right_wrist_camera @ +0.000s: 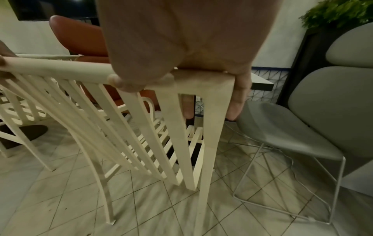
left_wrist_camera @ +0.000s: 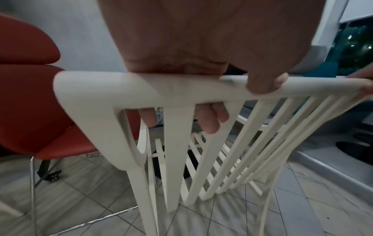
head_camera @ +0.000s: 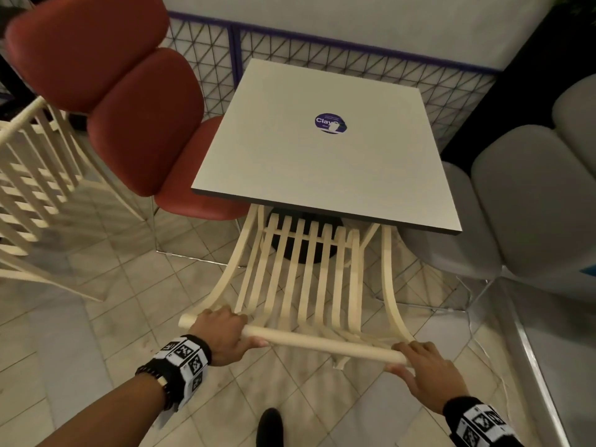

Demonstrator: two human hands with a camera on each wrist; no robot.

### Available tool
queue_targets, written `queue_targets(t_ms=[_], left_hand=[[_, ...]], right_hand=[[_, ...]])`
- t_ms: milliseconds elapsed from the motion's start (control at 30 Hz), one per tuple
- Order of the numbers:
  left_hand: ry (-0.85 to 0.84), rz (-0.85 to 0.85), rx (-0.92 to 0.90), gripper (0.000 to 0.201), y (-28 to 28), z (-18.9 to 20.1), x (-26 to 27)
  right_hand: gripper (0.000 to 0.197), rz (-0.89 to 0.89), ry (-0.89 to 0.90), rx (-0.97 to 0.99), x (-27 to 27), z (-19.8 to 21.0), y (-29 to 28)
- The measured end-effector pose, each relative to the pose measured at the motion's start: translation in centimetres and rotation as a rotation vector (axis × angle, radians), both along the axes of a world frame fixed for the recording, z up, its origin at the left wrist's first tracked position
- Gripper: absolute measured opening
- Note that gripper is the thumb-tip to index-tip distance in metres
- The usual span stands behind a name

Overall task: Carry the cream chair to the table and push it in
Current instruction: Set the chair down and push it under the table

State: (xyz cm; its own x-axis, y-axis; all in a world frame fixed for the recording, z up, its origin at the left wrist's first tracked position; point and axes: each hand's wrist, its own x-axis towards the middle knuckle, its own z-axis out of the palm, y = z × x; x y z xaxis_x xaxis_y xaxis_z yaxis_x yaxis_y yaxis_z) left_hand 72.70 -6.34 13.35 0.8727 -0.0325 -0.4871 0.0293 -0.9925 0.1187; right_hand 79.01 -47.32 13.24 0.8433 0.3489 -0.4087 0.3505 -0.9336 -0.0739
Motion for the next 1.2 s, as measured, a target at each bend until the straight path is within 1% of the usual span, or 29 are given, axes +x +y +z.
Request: queue_targets(t_ms=[67, 133, 167, 233, 267, 300, 367, 433, 500, 567, 633, 733, 867, 967, 1067, 1133, 1200], left_hand=[[0.018, 0.006, 0.007, 0.098, 0.0, 0.0, 0.6], [0.012, 0.008, 0.011, 0.103, -0.4, -0.1, 1.3], [0.009, 0.013, 0.018, 0.101, -0.7, -0.1, 1.8], [0.006, 0.028, 0.017, 0.091, -1.6, 0.0, 2.7], [0.000, 0.034, 0.010, 0.090, -2.0, 0.1, 3.0], [-0.012, 0.037, 0.007, 0.092, -2.3, 0.2, 3.3], [-0.058, 0.035, 0.005, 0.098, -2.5, 0.1, 3.7], [-0.109, 0.029, 0.017, 0.100, -2.5, -0.2, 3.5], [-0.163, 0.022, 0.047, 0.103, -2.6, -0.6, 3.1], [-0.205, 0.040, 0.073, 0.102, -2.7, -1.0, 2.6], [-0.206, 0.040, 0.084, 0.100, -2.7, -1.1, 2.4], [-0.196, 0.028, 0.100, 0.095, -2.2, -1.0, 2.9], [-0.135, 0.086, 0.084, 0.087, -1.0, -0.7, 4.3], [-0.106, 0.117, 0.065, 0.071, -0.9, -0.5, 4.6], [-0.083, 0.138, 0.060, 0.065, -1.3, -0.2, 4.4], [-0.076, 0.137, 0.054, 0.068, -1.5, -0.3, 3.8], [-0.085, 0.127, 0.042, 0.080, -1.6, -0.7, 3.2]], right_hand=[[0.085, 0.018, -0.042, -0.024, 0.3, -0.2, -0.1], [0.087, 0.009, -0.042, -0.035, 1.1, -0.2, -0.2], [0.086, -0.009, -0.032, -0.031, 1.7, -0.1, -0.4], [0.083, -0.047, -0.011, -0.017, 2.9, 0.1, -0.8], [0.081, -0.076, 0.007, -0.004, 3.5, 0.3, -1.0], [0.077, -0.104, 0.030, 0.007, 4.0, 0.4, -1.1], [0.058, -0.124, 0.068, -0.036, 4.9, 0.6, -0.6], [0.043, -0.079, 0.049, -0.101, 5.2, 0.4, 0.5], [0.037, -0.006, 0.021, -0.098, 5.2, -0.3, 2.0], [0.036, 0.045, -0.048, -0.058, 4.8, -1.1, 2.7], [0.037, 0.073, -0.128, -0.022, 4.6, -1.5, 2.5], [0.038, 0.107, -0.142, 0.009, 4.9, -1.7, 2.6], [0.037, 0.090, -0.191, 0.036, 5.4, -1.8, 4.2], [0.042, 0.091, -0.226, 0.004, 5.3, -2.1, 4.5], [0.031, 0.036, -0.258, 0.007, 4.7, -2.0, 4.5], [0.027, 0.005, -0.278, 0.031, 3.9, -2.0, 4.6], [0.029, 0.008, -0.300, 0.036, 3.1, -2.2, 4.4]])
